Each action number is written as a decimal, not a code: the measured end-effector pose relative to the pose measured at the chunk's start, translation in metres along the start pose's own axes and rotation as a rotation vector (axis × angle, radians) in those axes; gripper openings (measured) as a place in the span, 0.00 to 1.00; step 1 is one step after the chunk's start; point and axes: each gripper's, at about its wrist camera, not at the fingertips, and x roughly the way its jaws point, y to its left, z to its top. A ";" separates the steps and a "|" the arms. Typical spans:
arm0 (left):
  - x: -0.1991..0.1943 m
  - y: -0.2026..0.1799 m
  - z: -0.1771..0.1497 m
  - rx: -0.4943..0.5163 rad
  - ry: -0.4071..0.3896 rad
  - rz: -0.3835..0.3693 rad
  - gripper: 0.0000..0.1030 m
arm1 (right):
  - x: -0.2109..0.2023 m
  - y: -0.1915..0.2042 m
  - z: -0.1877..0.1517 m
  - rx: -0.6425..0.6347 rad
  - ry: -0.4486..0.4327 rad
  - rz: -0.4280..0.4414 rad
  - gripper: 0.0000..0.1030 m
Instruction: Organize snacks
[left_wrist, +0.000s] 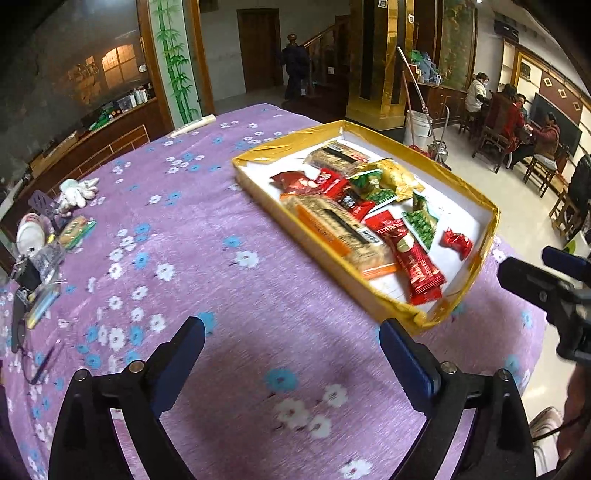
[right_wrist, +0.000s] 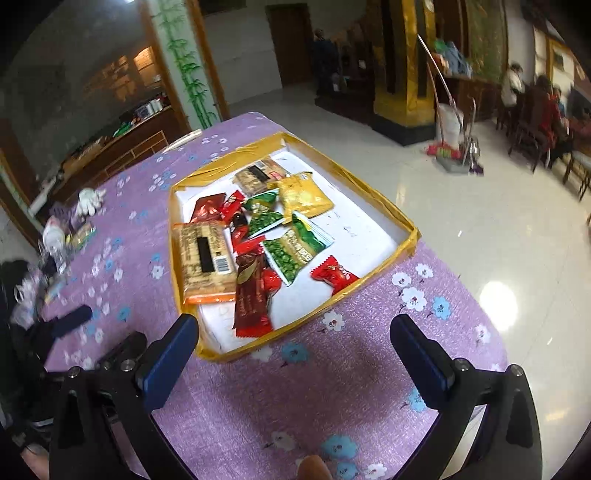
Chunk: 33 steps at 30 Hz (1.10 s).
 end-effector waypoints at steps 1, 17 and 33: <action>0.000 0.000 -0.001 0.010 0.003 0.002 0.96 | -0.002 0.005 -0.004 -0.019 0.003 -0.007 1.00; -0.007 -0.002 -0.014 0.057 0.027 0.052 0.99 | -0.009 0.009 -0.040 -0.070 0.179 0.023 1.00; -0.023 0.000 -0.004 0.047 0.018 0.135 0.99 | -0.007 0.022 -0.014 -0.174 0.132 0.102 1.00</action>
